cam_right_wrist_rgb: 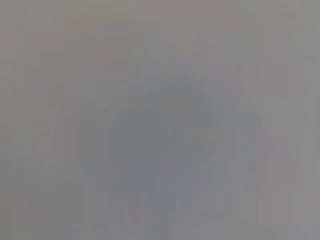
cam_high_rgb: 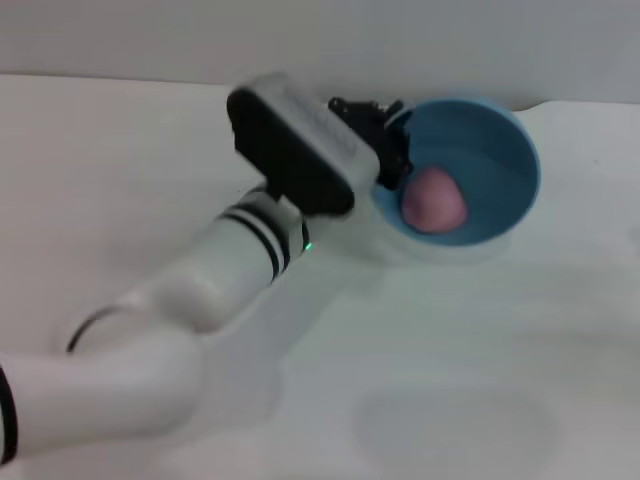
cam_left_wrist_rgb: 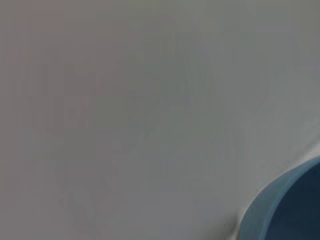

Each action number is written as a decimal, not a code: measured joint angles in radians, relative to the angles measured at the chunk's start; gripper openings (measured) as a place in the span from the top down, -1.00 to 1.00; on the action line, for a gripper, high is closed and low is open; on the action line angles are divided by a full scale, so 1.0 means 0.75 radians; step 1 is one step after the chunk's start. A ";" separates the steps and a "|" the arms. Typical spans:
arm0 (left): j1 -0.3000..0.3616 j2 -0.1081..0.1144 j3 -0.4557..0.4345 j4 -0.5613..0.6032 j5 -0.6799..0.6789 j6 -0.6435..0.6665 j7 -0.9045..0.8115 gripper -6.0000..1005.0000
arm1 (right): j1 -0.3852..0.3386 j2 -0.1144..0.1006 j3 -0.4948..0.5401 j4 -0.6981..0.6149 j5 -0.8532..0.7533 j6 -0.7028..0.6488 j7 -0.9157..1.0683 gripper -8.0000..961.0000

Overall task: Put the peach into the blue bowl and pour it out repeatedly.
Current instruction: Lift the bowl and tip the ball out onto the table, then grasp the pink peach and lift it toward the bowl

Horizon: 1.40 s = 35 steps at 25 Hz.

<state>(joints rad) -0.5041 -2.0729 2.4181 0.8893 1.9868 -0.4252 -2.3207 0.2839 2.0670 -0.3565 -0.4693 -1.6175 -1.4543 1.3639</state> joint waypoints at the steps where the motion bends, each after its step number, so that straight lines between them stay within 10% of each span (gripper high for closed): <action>1: -0.003 -0.001 0.057 -0.030 0.016 -0.101 0.011 0.99 | 0.000 0.000 0.001 0.000 0.000 0.004 0.000 -0.11; 15: 0.001 -0.007 0.319 -0.120 0.041 -0.494 0.813 0.99 | 0.022 0.000 -0.010 0.005 -0.010 0.035 -0.059 -0.07; 25: 0.024 0.004 0.130 0.055 -0.163 -0.429 0.481 0.99 | 0.046 -0.001 -0.102 0.006 -0.037 0.036 -0.089 -0.04; 28: 0.066 0.012 -0.063 0.154 -0.195 -0.193 0.388 0.99 | 0.086 -0.001 -0.193 0.006 -0.046 0.039 -0.091 -0.04; 35: 0.089 0.017 -0.799 0.290 -0.273 0.952 0.196 0.99 | 0.283 0.002 -0.392 0.026 -0.316 0.125 -0.083 -0.02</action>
<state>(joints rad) -0.4373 -2.0604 1.8187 1.1065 1.7821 0.2887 -2.1735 0.4964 2.0685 -0.6502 -0.4498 -1.8546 -1.3609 1.3017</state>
